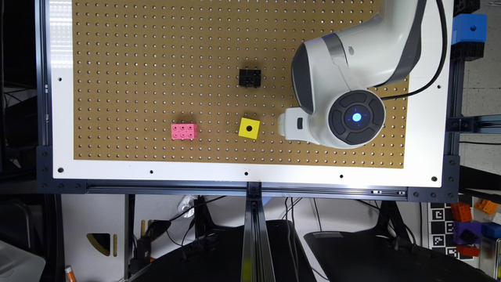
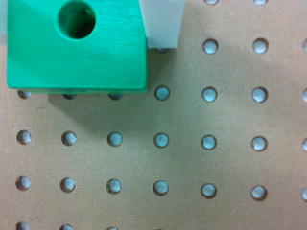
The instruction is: Pick up green block.
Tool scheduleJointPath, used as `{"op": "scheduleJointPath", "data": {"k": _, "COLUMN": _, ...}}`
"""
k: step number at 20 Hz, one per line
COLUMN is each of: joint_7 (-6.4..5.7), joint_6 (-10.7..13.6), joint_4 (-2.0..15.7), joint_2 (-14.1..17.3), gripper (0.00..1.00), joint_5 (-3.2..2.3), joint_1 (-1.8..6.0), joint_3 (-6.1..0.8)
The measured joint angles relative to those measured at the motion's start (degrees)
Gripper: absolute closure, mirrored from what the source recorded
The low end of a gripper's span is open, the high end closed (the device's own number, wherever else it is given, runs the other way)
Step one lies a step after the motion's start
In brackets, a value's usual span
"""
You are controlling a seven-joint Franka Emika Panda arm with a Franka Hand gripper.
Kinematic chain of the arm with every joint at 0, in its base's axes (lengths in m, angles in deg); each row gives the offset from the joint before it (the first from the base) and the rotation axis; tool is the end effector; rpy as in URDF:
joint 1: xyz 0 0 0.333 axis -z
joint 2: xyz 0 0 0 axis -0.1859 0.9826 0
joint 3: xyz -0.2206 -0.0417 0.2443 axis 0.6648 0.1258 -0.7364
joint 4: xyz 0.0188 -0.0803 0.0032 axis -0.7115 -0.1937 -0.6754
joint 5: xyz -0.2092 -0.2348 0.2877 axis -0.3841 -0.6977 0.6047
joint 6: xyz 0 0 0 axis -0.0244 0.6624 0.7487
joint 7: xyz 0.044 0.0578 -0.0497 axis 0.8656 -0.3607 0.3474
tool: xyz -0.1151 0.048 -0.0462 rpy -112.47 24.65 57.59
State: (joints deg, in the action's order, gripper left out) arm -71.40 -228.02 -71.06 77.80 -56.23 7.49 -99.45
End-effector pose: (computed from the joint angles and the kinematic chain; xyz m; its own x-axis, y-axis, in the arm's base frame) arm 0.6385 0.1807 0.1435 0.7234 -0.6883 -0.0534 -0.6903 -0.7197 -0.0745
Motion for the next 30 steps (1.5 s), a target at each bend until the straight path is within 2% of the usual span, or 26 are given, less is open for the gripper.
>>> {"op": "scheduleJointPath", "data": {"k": 13, "joint_7": 0.0, "joint_6": 0.4, "joint_4": -0.01, "joint_2": -0.3, "gripper": 1.0, "joint_5": -0.01, "joint_1": 0.05, "joint_3": 0.2}}
{"op": "scheduleJointPath", "data": {"k": 17, "joint_7": -0.01, "joint_6": 3.3, "joint_4": -0.03, "joint_2": -3.1, "gripper": 1.0, "joint_5": -0.01, "joint_1": 0.05, "joint_3": 0.21}}
{"op": "scheduleJointPath", "data": {"k": 20, "joint_7": -0.01, "joint_6": 4.4, "joint_4": -0.02, "joint_2": -4.3, "gripper": 1.0, "joint_5": -0.01, "joint_1": 0.04, "joint_3": 0.19}}
{"op": "scheduleJointPath", "data": {"k": 28, "joint_7": -0.52, "joint_6": 11.8, "joint_4": -0.03, "joint_2": -11.8, "gripper": 1.0, "joint_5": 0.1, "joint_1": 0.04, "joint_3": -0.26}}
{"op": "scheduleJointPath", "data": {"k": 30, "joint_7": -0.69, "joint_6": 12.6, "joint_4": -0.04, "joint_2": -12.7, "gripper": 1.0, "joint_5": 0.1, "joint_1": 0.03, "joint_3": -0.31}}
